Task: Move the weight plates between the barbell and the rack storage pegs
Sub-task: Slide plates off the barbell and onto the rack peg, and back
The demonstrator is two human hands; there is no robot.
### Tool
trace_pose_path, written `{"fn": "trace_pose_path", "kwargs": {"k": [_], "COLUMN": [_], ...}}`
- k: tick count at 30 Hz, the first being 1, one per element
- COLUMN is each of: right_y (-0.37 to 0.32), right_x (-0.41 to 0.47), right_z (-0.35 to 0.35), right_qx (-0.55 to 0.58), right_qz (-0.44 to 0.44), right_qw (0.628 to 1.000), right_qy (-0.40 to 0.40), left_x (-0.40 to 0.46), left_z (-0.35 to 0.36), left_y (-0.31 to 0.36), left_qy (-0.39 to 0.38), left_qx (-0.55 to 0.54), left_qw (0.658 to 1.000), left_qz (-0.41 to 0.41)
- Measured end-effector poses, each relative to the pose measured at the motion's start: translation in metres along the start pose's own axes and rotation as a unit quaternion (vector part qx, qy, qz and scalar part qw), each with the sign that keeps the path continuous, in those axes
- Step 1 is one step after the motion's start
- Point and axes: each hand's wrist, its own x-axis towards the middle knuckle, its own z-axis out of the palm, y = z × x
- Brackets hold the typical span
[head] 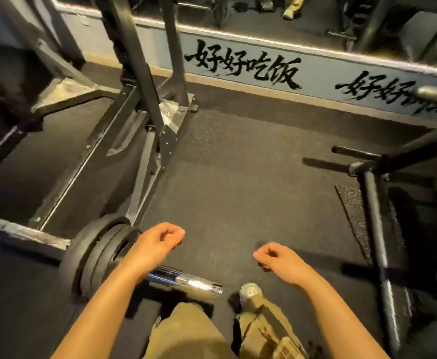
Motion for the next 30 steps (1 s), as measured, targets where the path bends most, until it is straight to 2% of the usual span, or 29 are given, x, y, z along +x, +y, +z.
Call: {"fn": "trace_pose_path", "kwargs": {"k": [3,7,9,12,14,16,19,21,25,27,30], "right_y": [-0.011,-0.012,-0.023,-0.039,-0.051,-0.054,-0.061,-0.065,-0.083,-0.101,-0.134], "right_x": [0.019,0.061,0.076,0.086,0.088,0.091,0.098,0.104,0.116,0.118,0.121], "right_z": [-0.011,-0.035,-0.031,0.000,0.029,0.054,0.081,0.092,0.098,0.099,0.113], "right_qx": [-0.036,-0.093,-0.130,-0.159,-0.200,-0.237,-0.269,-0.290,-0.297,-0.308,-0.302], "right_qz": [-0.034,-0.043,-0.055,-0.076,-0.084,-0.087,-0.092,-0.101,-0.094,-0.088,-0.113], "right_qw": [0.998,0.994,0.987,0.974,0.955,0.936,0.917,0.911,0.919,0.915,0.923], "right_qy": [-0.028,-0.040,-0.074,-0.139,-0.202,-0.245,-0.279,-0.275,-0.243,-0.247,-0.209], "left_x": [-0.024,-0.057,-0.077,-0.107,-0.126,-0.143,-0.149,-0.136,-0.108,-0.098,-0.085], "left_z": [0.008,0.042,0.057,0.066,0.073,0.080,0.085,0.085,0.065,0.057,0.038], "left_y": [-0.012,-0.014,-0.028,-0.053,-0.078,-0.094,-0.104,-0.114,-0.124,-0.125,-0.128], "left_qy": [0.068,0.097,0.117,0.198,0.239,0.286,0.358,0.359,0.313,0.311,0.325], "left_qx": [-0.027,-0.050,-0.073,-0.115,-0.132,-0.226,-0.363,-0.405,-0.443,-0.450,-0.433], "left_qw": [0.997,0.989,0.981,0.958,0.931,0.892,0.806,0.775,0.782,0.791,0.800], "left_qz": [-0.039,-0.102,-0.134,-0.172,-0.242,-0.267,-0.299,-0.327,-0.306,-0.274,-0.258]}}
